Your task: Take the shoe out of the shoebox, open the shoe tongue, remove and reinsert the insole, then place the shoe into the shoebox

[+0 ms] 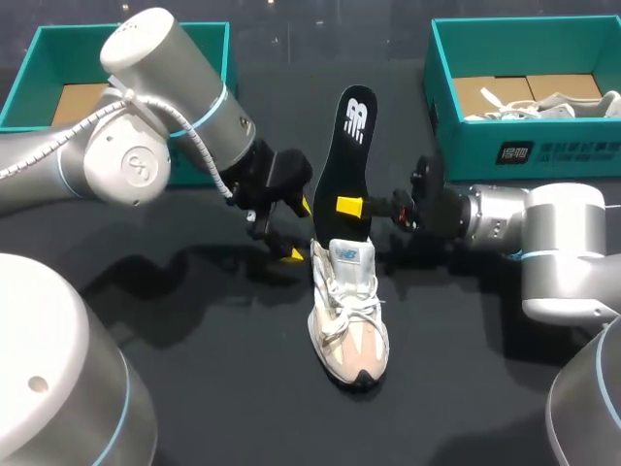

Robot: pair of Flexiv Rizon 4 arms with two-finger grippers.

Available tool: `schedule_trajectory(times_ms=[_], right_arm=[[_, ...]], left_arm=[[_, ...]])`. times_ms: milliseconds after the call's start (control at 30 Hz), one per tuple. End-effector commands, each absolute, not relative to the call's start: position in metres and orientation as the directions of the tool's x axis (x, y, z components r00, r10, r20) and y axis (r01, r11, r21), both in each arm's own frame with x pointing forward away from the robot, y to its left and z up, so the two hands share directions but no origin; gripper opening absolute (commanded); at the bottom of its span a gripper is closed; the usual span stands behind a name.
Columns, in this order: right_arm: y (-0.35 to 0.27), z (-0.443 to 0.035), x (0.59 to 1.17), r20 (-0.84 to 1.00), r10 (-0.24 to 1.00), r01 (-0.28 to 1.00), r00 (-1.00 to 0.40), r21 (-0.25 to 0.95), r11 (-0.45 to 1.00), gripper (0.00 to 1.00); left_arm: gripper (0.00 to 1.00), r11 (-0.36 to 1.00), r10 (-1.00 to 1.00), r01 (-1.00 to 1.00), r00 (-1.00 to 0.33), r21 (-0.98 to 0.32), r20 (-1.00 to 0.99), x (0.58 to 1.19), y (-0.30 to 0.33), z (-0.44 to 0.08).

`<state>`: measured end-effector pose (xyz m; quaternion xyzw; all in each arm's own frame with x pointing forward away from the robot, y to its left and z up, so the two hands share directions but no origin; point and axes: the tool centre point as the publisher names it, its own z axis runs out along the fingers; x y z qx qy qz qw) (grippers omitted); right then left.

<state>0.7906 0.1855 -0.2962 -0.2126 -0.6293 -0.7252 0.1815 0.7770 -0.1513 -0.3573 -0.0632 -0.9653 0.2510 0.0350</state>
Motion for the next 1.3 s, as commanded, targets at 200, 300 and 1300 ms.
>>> schedule_trajectory(times_ms=[200, 300, 1300], right_arm=[[0.186, -0.308, 0.777, 0.568, 0.020, 0.560, -0.823, 0.817, -0.139, 0.00], [0.187, -0.312, 0.774, 0.582, 0.030, 0.574, -0.813, 0.809, -0.127, 0.00], [0.183, -0.345, 0.744, 0.707, 0.074, 0.704, -0.703, 0.707, -0.068, 0.00]], left_arm=[[1.00, 0.866, 0.140, 0.105, -0.990, -0.490, 0.035, 0.777, -0.150, -0.357], [1.00, 0.866, 0.140, 0.105, -0.990, -0.490, 0.035, 0.777, -0.150, -0.357], [1.00, 0.866, 0.140, 0.105, -0.990, -0.490, 0.035, 0.777, -0.150, -0.357]])
